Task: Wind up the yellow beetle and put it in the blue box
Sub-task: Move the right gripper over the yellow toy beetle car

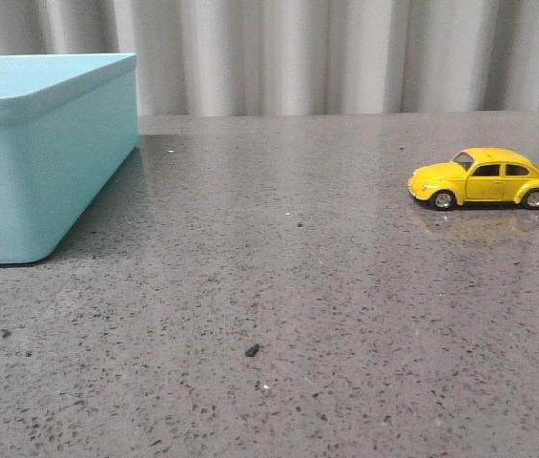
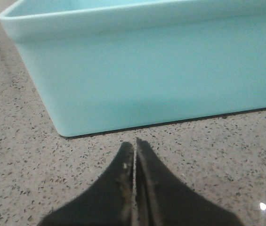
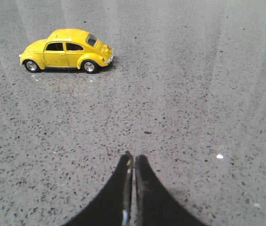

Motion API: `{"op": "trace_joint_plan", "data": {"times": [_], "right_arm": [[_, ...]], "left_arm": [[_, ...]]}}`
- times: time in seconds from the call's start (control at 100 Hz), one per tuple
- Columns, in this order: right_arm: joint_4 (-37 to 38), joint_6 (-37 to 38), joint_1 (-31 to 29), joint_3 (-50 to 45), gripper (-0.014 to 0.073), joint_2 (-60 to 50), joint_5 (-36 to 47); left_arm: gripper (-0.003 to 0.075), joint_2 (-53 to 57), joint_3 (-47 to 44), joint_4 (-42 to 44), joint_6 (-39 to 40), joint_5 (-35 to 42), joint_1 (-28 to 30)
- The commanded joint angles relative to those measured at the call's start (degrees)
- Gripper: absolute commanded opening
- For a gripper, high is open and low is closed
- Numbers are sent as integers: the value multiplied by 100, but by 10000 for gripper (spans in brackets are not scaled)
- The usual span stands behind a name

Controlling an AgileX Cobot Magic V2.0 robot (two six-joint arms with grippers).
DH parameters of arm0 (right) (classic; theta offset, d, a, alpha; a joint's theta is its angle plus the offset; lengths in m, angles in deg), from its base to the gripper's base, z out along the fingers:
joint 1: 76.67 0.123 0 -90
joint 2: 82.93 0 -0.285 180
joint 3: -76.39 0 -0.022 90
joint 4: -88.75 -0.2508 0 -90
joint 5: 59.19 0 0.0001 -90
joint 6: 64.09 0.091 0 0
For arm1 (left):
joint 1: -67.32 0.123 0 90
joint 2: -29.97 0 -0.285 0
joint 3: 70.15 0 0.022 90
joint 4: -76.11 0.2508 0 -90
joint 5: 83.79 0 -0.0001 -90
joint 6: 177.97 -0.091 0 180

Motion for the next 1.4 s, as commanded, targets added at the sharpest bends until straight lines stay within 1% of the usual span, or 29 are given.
{"op": "trace_joint_plan", "data": {"times": [0.0,1.2,1.39], "right_arm": [[16,5,-37,-169,-41,-114,230],[16,5,-37,-169,-41,-114,209],[16,5,-37,-169,-41,-114,534]], "left_arm": [[-21,181,-158,-8,27,354,23],[-21,181,-158,-8,27,354,23],[-21,181,-158,5,27,354,23]]}}
